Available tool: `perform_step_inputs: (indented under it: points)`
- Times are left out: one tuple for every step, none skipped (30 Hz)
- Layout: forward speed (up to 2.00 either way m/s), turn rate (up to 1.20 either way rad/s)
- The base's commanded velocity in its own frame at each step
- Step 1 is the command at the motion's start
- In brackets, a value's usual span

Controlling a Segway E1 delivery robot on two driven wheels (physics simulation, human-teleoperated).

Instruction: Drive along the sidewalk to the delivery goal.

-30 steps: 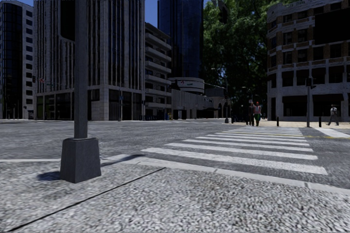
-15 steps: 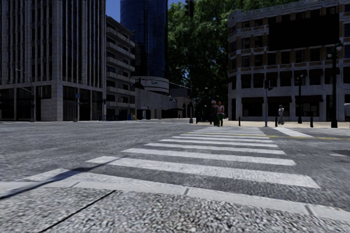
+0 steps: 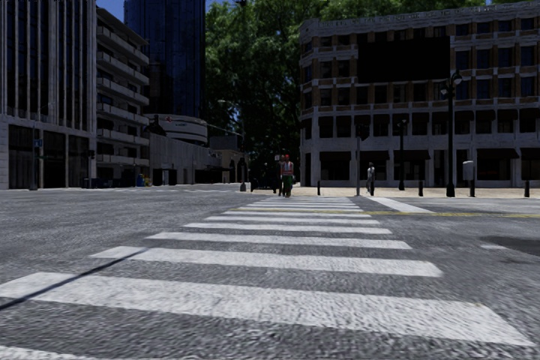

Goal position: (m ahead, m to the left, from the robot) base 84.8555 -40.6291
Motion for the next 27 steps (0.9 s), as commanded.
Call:
perform_step_inputs:
  points:
    - [2.00, -0.50]
    - [2.00, -0.50]
    - [2.00, -0.50]
    - [2.00, -0.50]
    - [2.00, -0.50]
    - [2.00, -0.50]
    - [2.00, -0.50]
    - [2.00, -0.50]
    - [2.00, -0.50]
    - [2.00, -0.50]
    - [2.00, -0.36]
    - [2.00, 0.00]
    - [2.00, 0.00]
    - [2.00, 0.00]
    - [2.00, 0.00]
    - [2.00, 0.00]
    - [2.00, 0.00]
    - [2.00, 0.00]
    - [2.00, 0.00]
    - [2.00, 0.00]
    - [2.00, 0.00]
    - [2.00, 0.00]
    - [2.00, 0.00]
    - [2.00, 0.00]
    - [2.00, 0.00]
    - [2.00, 0.00]
    - [2.00, 0.00]
